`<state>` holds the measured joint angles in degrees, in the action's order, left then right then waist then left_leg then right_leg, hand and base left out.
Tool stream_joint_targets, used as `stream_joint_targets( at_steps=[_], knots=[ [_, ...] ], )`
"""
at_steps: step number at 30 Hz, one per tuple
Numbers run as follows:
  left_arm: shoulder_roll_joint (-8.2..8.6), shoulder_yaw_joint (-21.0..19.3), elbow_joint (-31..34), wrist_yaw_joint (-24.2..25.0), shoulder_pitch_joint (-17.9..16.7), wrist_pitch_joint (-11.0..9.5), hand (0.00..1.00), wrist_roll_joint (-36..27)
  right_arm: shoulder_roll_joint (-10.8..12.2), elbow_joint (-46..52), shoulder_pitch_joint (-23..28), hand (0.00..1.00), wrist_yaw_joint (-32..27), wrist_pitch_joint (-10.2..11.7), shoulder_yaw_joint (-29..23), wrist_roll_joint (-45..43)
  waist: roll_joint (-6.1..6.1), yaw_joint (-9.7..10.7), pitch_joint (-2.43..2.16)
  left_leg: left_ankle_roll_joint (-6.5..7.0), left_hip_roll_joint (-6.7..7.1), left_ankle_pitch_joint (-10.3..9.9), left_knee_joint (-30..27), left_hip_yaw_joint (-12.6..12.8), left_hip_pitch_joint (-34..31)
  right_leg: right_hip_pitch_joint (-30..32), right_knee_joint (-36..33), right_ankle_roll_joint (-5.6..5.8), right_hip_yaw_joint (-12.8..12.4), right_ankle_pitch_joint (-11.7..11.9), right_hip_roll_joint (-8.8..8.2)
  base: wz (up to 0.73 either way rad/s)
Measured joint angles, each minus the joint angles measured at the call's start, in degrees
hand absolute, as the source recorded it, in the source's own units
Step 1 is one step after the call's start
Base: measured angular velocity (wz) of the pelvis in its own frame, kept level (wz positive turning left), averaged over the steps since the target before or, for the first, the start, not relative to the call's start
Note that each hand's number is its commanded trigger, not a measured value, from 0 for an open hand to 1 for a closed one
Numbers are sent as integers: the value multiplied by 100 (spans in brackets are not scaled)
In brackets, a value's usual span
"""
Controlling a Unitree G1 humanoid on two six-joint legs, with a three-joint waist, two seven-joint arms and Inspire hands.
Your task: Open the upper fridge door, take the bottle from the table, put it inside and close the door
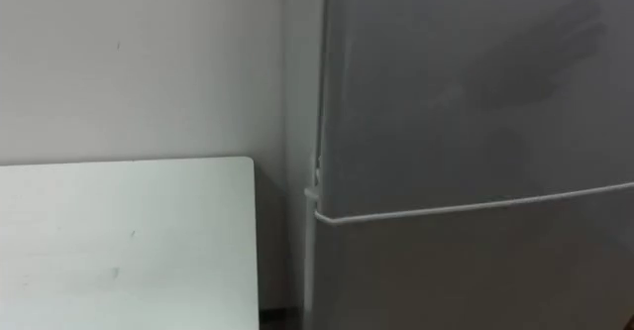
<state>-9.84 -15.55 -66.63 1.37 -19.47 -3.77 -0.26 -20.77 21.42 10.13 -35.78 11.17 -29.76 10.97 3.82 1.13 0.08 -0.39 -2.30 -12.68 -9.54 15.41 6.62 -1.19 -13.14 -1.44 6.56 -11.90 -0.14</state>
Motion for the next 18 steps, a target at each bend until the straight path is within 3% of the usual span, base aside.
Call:
stream_joint_targets(
  at_steps=[9, 18],
  knots=[
    [-1, 27, -14, -71, 20, 20, 0, 3, 3, 0, -20, 0, 149, -2, 206, -5, -2, -5, 3, 0, 0, 0, 1, 1, -8, -17, 42, 5, 1, 10, 1, 0],
    [8, 157, -27, -82, 125, 87, 0, 211, 4, 0, -519, 0, 353, -3, 488, -3, 13, -17, 11, 0, -4, 0, -1, 1, 22, -67, 58, 5, 5, 12, 3, 0]
  ],
)
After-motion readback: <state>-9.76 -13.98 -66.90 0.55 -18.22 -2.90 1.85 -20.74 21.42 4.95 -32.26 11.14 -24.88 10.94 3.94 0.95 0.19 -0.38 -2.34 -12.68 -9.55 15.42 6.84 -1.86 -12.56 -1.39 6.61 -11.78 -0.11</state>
